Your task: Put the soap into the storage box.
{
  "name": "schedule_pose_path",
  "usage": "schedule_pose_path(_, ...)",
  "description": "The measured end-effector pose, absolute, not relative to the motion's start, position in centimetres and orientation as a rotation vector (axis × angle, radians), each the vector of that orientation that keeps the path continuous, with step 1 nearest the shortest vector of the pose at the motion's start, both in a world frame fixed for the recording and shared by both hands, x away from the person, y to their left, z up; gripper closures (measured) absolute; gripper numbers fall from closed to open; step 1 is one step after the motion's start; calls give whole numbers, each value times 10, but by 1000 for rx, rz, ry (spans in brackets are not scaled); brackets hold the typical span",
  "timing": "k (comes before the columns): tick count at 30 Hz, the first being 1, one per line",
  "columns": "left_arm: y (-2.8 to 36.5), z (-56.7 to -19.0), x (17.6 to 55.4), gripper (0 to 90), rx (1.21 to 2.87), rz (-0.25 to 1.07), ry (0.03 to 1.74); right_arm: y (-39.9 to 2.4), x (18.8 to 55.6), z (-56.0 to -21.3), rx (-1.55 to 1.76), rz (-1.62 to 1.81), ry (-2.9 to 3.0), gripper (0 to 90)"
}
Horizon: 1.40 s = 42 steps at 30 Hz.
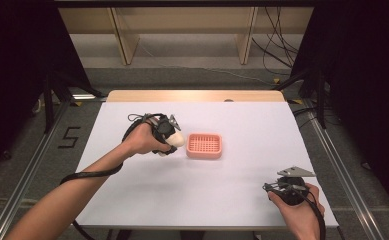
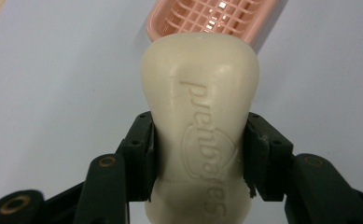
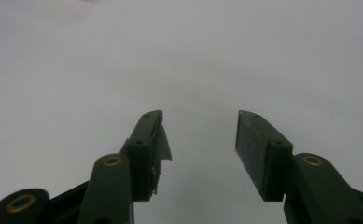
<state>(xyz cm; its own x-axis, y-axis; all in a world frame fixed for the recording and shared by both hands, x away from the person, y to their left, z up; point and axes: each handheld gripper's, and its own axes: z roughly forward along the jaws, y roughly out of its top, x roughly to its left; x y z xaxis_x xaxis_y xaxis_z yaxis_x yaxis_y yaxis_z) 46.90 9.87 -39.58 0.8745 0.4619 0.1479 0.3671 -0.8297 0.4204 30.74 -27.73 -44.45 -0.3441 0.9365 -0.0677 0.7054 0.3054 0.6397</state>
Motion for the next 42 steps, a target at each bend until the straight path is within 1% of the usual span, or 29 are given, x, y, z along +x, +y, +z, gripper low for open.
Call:
schedule_pose_path(1,98,-395,470,495,2666,353,593,-277,307,-445,1460,722,2149,518)
schedule_pose_path(42,79,-399,478,495,2659,372,510,-277,306,-446,1448,731,2155,512)
